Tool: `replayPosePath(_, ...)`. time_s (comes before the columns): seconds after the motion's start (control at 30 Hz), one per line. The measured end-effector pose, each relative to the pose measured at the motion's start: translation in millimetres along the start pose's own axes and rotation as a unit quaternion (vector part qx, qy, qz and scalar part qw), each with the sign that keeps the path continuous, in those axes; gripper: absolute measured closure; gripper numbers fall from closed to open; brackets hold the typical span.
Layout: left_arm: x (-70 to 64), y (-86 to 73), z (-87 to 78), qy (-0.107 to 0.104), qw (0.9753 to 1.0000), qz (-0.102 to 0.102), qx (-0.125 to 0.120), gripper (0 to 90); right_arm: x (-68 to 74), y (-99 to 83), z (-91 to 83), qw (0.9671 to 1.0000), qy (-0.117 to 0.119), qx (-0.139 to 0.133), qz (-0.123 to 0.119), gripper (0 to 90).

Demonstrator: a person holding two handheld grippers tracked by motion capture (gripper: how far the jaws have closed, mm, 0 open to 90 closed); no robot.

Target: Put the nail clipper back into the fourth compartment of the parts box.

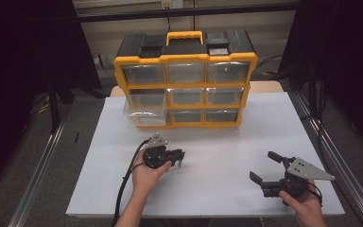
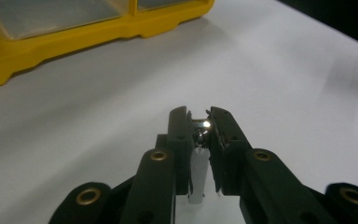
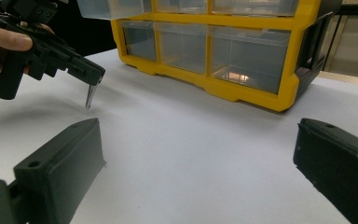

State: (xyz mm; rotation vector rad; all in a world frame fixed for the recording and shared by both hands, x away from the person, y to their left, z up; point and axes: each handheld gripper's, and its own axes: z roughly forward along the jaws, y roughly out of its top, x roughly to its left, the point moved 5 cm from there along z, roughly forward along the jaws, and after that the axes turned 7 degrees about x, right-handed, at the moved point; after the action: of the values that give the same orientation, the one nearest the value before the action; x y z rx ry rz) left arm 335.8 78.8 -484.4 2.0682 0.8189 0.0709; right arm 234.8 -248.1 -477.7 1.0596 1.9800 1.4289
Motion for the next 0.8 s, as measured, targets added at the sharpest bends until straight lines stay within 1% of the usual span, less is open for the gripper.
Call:
replayPosePath(0.03, -0.2, 0.6, -0.6, 0.001, 1.0, 0.001, -0.003, 79.7, 0.0, 0.0, 0.0, 1.0, 0.0, 0.0, 0.0, 1.0)
replayPosePath(0.1, -1.3, 2.4, -2.0, -0.003, 0.9998, -0.009, -0.017, 79.7, 0.2, -0.1, 0.0, 1.0, -0.001, 0.001, 0.001, 1.0)
replayPosePath(0.13, -2.1, 5.0, -3.9, -0.012, 0.9994, -0.014, -0.029, 79.7, 0.5, 0.1, 0.1, 1.0, 0.001, 0.0, -0.001, 1.0)
replayPosePath(0.17, -2.1, 5.0, -3.9, -0.012, 0.9994, -0.014, -0.029, 79.6, 0.6, 0.2, 0.1, 1.0, 0.001, 0.0, -0.001, 1.0)
replayPosePath(0.2, -1.9, 6.0, -5.4, -0.006, 0.9994, -0.014, -0.031, 79.6, 0.6, 0.2, 0.1, 1.0, 0.001, -0.001, -0.001, 1.0)
replayPosePath(0.23, -1.8, 7.2, -7.0, -0.01, 0.9992, -0.014, -0.037, 79.6, 0.6, 0.2, 0.1, 1.0, 0.001, -0.001, -0.001, 1.0)
replayPosePath(0.27, -1.3, 7.9, -8.4, -0.004, 0.9991, -0.016, -0.039, 79.7, 0.6, 0.2, 0.1, 1.0, 0.001, 0.0, -0.001, 1.0)
replayPosePath(0.3, -1.2, 8.6, -9.3, -0.008, 0.9989, -0.017, -0.043, 79.7, 0.6, 0.2, 0.1, 1.0, 0.001, 0.0, -0.001, 1.0)
replayPosePath(0.33, -1.2, 9.7, -11.0, -0.013, 0.9984, -0.021, -0.051, 79.6, 0.6, 0.2, 0.1, 1.0, 0.001, -0.001, -0.001, 1.0)
replayPosePath(0.37, -0.8, 11.5, -14.1, -0.01, 0.998, -0.024, -0.058, 79.6, 0.5, 0.3, 0.1, 1.0, 0.001, -0.001, -0.001, 1.0)
replayPosePath(0.4, -0.8, 11.5, -14.1, -0.01, 0.998, -0.024, -0.058, 79.6, 0.5, 0.3, 0.2, 1.0, 0.001, -0.001, -0.001, 1.0)
replayPosePath(0.47, -1.0, 14.7, -17.9, -0.017, 0.9967, -0.03, -0.074, 79.6, 0.5, 0.3, 0.4, 1.0, 0.001, -0.001, -0.001, 1.0)
replayPosePath(0.5, -0.8, 16.0, -19.7, -0.015, 0.9966, -0.026, -0.077, 79.7, 0.6, 0.3, 0.8, 1.0, 0.001, -0.001, -0.001, 1.0)
replayPosePath(0.53, -0.8, 17.2, -21.1, -0.009, 0.9967, -0.027, -0.076, 79.7, 0.6, 0.3, 0.8, 1.0, 0.001, -0.001, -0.001, 1.0)
replayPosePath(0.57, -0.9, 19.1, -22.6, -0.014, 0.9965, -0.022, -0.08, 79.6, 0.6, 0.4, 0.8, 1.0, 0.001, -0.001, -0.002, 1.0)
replayPosePath(0.63, -1.7, 22.2, -25.2, -0.011, 0.9959, -0.022, -0.087, 79.6, 0.7, 0.3, 0.5, 1.0, 0.001, 0.0, -0.002, 1.0)
replayPosePath(0.67, -2.1, 24.5, -26.9, -0.011, 0.9954, -0.025, -0.092, 79.7, 0.4, 0.2, 0.6, 1.0, 0.0, -0.001, -0.002, 1.0)
replayPosePath(0.73, -1.7, 26.9, -29.8, -0.01, 0.9954, -0.021, -0.093, 79.6, 0.5, 0.2, 0.8, 1.0, 0.001, -0.001, -0.001, 1.0)
replayPosePath(0.8, -2.4, 32.4, -33.9, -0.009, 0.9946, -0.023, -0.101, 79.6, 0.2, 0.3, 0.6, 1.0, 0.0, -0.002, 0.0, 1.0)
